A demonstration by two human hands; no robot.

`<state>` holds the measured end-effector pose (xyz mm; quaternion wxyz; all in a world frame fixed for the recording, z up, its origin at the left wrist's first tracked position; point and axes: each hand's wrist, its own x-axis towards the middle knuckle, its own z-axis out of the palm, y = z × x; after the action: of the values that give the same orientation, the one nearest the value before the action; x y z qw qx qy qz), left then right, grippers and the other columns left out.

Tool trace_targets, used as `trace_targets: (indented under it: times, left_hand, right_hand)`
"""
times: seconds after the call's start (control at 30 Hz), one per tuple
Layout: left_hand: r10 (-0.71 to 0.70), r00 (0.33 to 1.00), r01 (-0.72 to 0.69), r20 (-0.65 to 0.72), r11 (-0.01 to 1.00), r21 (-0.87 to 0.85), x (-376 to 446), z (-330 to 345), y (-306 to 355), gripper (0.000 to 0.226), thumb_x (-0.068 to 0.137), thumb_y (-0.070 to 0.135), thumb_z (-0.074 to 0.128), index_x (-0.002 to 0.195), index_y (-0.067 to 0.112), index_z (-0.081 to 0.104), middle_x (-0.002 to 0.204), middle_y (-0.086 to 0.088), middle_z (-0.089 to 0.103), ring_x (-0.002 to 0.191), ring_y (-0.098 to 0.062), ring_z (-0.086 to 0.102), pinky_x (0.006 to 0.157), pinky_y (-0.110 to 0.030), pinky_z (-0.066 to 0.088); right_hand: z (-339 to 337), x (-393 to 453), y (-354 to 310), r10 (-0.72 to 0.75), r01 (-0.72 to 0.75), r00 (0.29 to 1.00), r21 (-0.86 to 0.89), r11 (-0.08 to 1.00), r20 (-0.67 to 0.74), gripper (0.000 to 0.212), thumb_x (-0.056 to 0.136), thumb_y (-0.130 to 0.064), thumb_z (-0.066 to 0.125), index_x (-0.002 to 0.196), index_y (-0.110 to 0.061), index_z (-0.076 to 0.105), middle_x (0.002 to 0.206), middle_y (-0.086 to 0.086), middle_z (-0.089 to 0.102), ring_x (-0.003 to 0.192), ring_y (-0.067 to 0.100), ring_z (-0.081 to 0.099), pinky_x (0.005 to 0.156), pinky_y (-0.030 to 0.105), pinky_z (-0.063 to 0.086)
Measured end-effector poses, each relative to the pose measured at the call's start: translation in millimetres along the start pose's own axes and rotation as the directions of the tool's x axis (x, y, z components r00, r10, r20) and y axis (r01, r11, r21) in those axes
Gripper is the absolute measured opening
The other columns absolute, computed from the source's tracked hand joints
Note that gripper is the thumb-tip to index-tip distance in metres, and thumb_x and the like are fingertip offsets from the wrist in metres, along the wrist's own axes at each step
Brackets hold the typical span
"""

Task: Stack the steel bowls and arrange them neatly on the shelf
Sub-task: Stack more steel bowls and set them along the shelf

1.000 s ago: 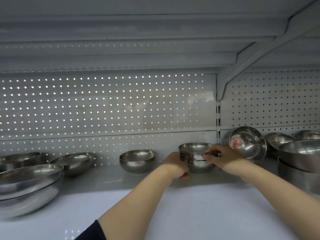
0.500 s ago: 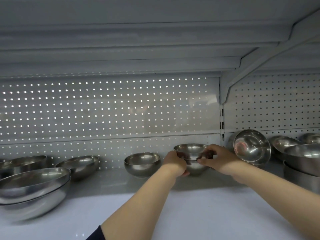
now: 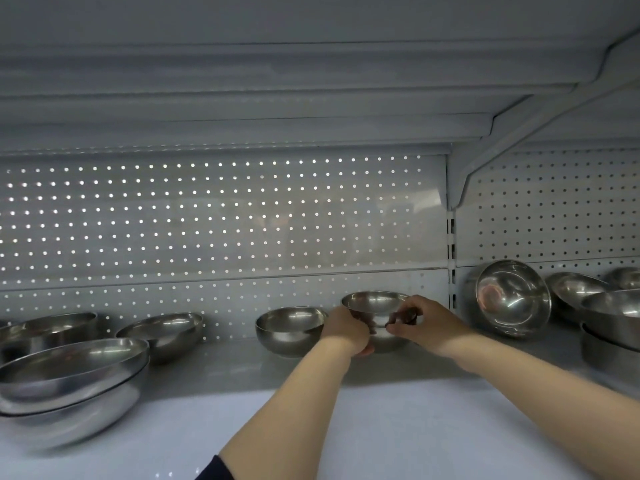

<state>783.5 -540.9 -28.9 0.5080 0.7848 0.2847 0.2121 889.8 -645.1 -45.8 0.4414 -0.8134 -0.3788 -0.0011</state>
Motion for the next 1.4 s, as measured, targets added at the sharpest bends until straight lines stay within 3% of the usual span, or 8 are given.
trace_targets:
  times: [0.2, 0.4, 0.57, 0.87, 0.93, 1.07, 1.23, 1.4]
  left_hand:
    - [0.014, 1.0, -0.014, 0.004, 0.992, 0.123, -3, -2, 3, 0.028, 0.096, 0.002, 0.038, 0.117, 0.0, 0.056, 0.116, -0.016, 0.065, 0.092, -0.026, 0.066, 0.091, -0.035, 0.055]
    - [0.276, 0.949, -0.178, -0.149, 0.865, 0.47, -9, 5, 12, 0.035, 0.09, 0.004, 0.039, 0.123, 0.008, 0.05, 0.126, -0.013, 0.054, 0.113, -0.031, 0.056, 0.083, -0.032, 0.046]
    - [0.423, 0.9, -0.397, 0.107, 0.691, 0.604, -27, 29, 26, 0.029, 0.088, 0.01, 0.044, 0.112, 0.017, 0.059, 0.12, -0.008, 0.06, 0.114, -0.029, 0.057, 0.081, -0.028, 0.044]
    - [0.488, 0.847, -0.53, 0.21, 0.756, 0.383, -87, 59, 49, 0.034, 0.088, 0.019, 0.059, 0.122, 0.019, 0.059, 0.122, 0.001, 0.061, 0.112, -0.014, 0.057, 0.088, -0.021, 0.042]
    - [0.479, 0.84, -0.542, 0.254, 0.753, 0.374, -97, 76, 53, 0.035, 0.087, 0.021, 0.061, 0.123, 0.018, 0.059, 0.121, 0.002, 0.061, 0.108, -0.013, 0.058, 0.085, -0.02, 0.044]
    - [0.38, 0.867, -0.48, 0.321, 0.809, 0.338, -107, 116, 63, 0.04, 0.088, 0.022, 0.062, 0.126, 0.014, 0.055, 0.12, -0.002, 0.061, 0.105, -0.018, 0.061, 0.09, -0.026, 0.048]
    - [0.245, 0.923, -0.32, 0.297, 0.916, 0.241, -104, 157, 69, 0.05, 0.083, 0.021, 0.067, 0.129, 0.01, 0.05, 0.117, -0.006, 0.061, 0.106, -0.02, 0.061, 0.098, -0.033, 0.049]
    - [0.21, 0.933, -0.263, 0.292, 0.952, 0.157, -100, 179, 75, 0.017, 0.082, 0.017, 0.068, 0.096, 0.017, 0.059, 0.099, -0.005, 0.059, 0.088, -0.018, 0.059, 0.094, -0.038, 0.052]
  right_hand:
    - [-4, -2, -5, 0.031, -0.031, 0.997, -0.005, 1.0, 0.073, 0.03, 0.083, -0.031, 0.068, 0.11, -0.025, 0.054, 0.103, -0.01, 0.055, 0.099, 0.013, 0.054, 0.08, 0.027, 0.045]
    - [-40, -30, -29, 0.011, -0.006, 1.0, -0.212, 0.977, 0.024, 0.035, 0.078, -0.041, 0.071, 0.109, -0.037, 0.054, 0.11, -0.009, 0.053, 0.102, 0.012, 0.054, 0.083, 0.026, 0.045]
    - [-102, -86, -41, -0.088, 0.088, 0.996, -0.407, 0.909, 0.019, 0.022, 0.077, -0.038, 0.072, 0.097, -0.03, 0.065, 0.1, -0.011, 0.067, 0.091, 0.004, 0.062, 0.081, 0.019, 0.05]
    - [-219, -140, -10, -0.072, 0.012, 0.991, -0.45, 0.893, -0.117, 0.013, 0.074, -0.031, 0.077, 0.085, -0.028, 0.072, 0.086, -0.013, 0.072, 0.084, 0.005, 0.065, 0.084, 0.031, 0.052]
    - [-242, -141, 3, -0.053, 0.0, 0.994, -0.507, 0.862, -0.091, 0.018, 0.073, -0.034, 0.076, 0.09, -0.03, 0.071, 0.089, -0.016, 0.07, 0.08, -0.001, 0.061, 0.077, 0.024, 0.049]
    - [-267, -143, 30, -0.019, 0.04, 0.999, -0.655, 0.755, 0.038, 0.018, 0.074, -0.043, 0.074, 0.089, -0.037, 0.066, 0.081, -0.02, 0.064, 0.072, -0.005, 0.057, 0.062, 0.013, 0.039]
    - [-271, -134, 63, -0.109, 0.158, 0.987, -0.703, 0.694, 0.114, 0.019, 0.079, -0.041, 0.07, 0.075, -0.024, 0.063, 0.073, -0.008, 0.061, 0.064, 0.006, 0.052, 0.059, 0.023, 0.039]
    - [-269, -132, 82, -0.192, 0.219, 0.975, -0.579, 0.786, 0.109, 0.023, 0.08, -0.04, 0.07, 0.062, -0.03, 0.058, 0.065, -0.006, 0.061, 0.061, 0.008, 0.053, 0.061, 0.027, 0.044]
